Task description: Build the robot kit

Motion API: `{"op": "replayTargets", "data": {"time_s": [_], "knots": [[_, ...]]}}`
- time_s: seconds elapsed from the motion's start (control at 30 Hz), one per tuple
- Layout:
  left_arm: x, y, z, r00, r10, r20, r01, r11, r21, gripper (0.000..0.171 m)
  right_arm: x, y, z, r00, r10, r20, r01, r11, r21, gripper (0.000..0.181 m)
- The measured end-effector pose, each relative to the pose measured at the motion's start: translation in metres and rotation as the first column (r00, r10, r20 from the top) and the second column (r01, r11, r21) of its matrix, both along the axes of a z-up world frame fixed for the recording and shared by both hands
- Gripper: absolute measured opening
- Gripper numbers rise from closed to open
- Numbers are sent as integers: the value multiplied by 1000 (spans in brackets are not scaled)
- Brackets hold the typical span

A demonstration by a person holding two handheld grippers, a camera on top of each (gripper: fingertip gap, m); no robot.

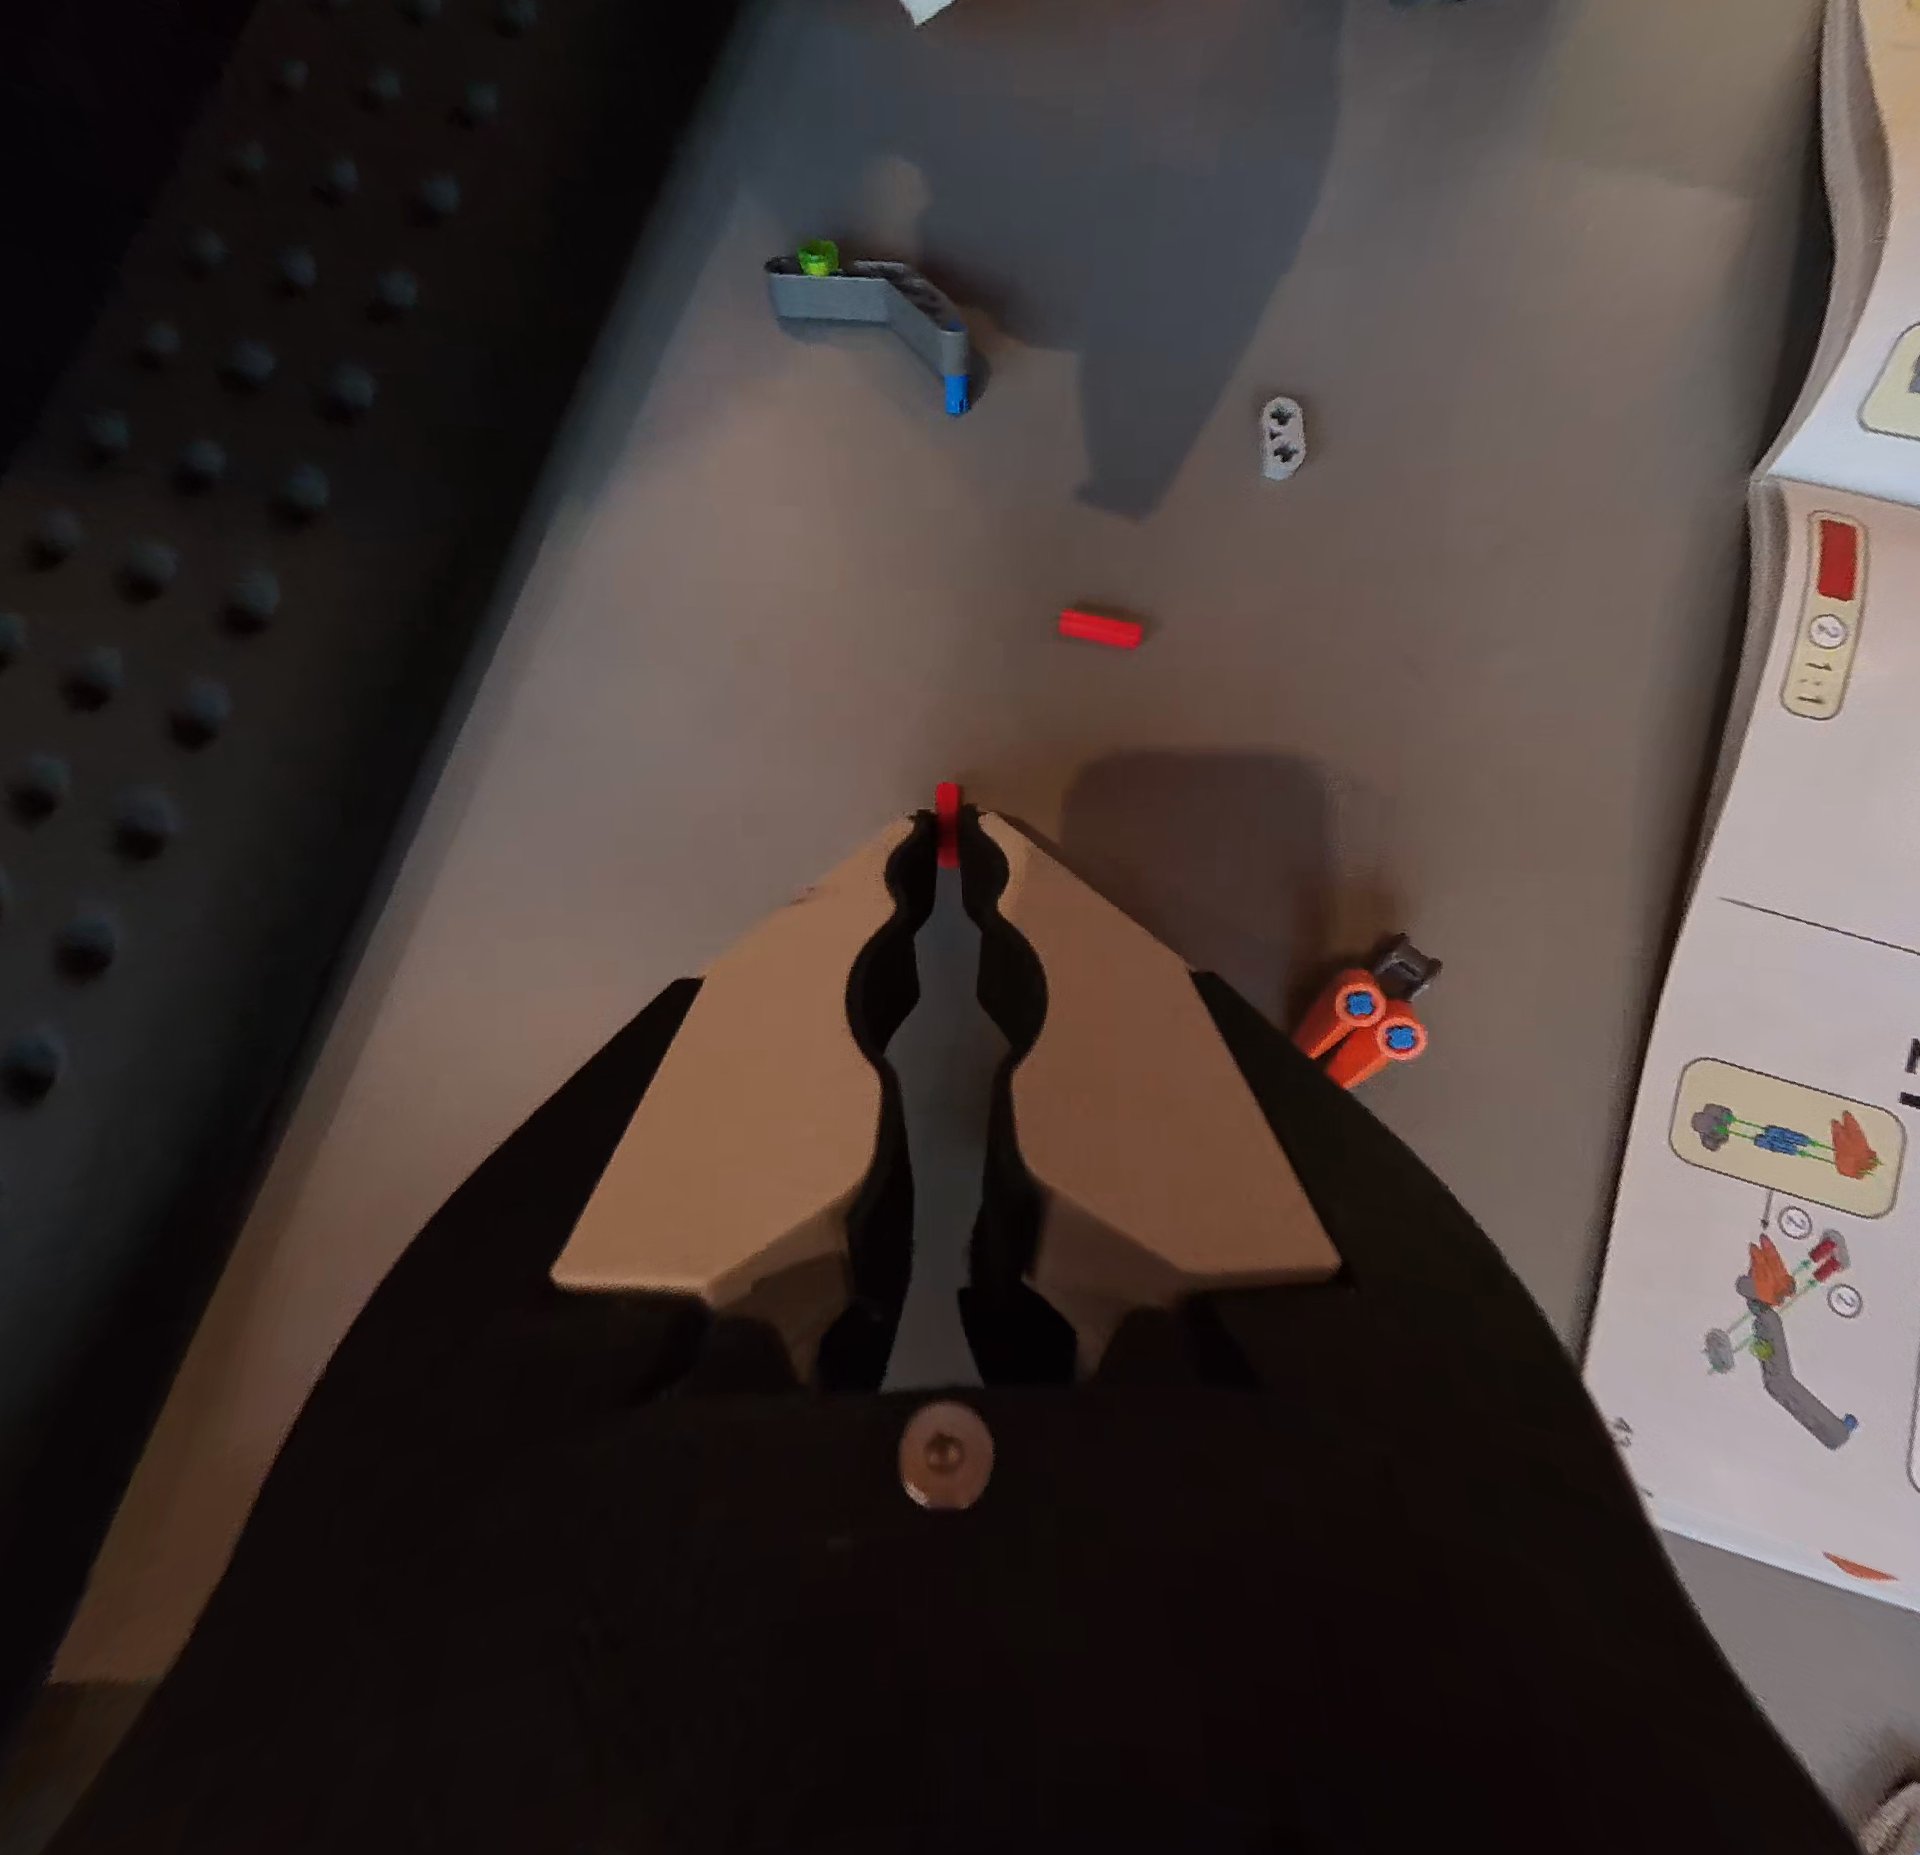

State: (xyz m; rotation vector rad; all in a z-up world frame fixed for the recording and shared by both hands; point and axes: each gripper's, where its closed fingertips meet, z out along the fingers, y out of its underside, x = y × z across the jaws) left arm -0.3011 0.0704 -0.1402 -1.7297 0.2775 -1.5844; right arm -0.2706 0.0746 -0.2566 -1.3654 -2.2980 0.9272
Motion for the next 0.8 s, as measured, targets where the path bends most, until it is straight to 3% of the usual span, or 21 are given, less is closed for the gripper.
{"op": "replayTargets", "data": {"time_s": [0.1, 0.17, 0.3, 0.37, 0.67, 0.8], "knots": [[0, -2, 1, 1000, 0, -3, 0, 1000, 8, 5, 1, 5, 3, 998, -28, -53, 33, 995, 95, 4], [0, -2, 2, 1000, 5, -7, -5, 1000, 17, 5, -5, 12, 23, 984, -78, -161, 102, 984, 147, 3], [0, -5, 9, 1000, 17, 10, -17, 999, 43, 5, -19, 18, 90, 872, -201, -445, 314, 929, 195, 3], [-1, -5, 12, 999, 24, 22, -25, 998, 50, 5, -23, 12, 110, 809, -227, -543, 398, 890, 221, 3], [3, -11, 21, 993, -19, 116, 16, 1000, 26, 5, -31, -9, 133, 692, -234, -683, 554, 778, 295, 3], [1, -9, 19, 994, -4, 108, 1, 1000, 27, 4, -31, -10, 131, 690, -248, -680, 544, 797, 262, 4]]}}
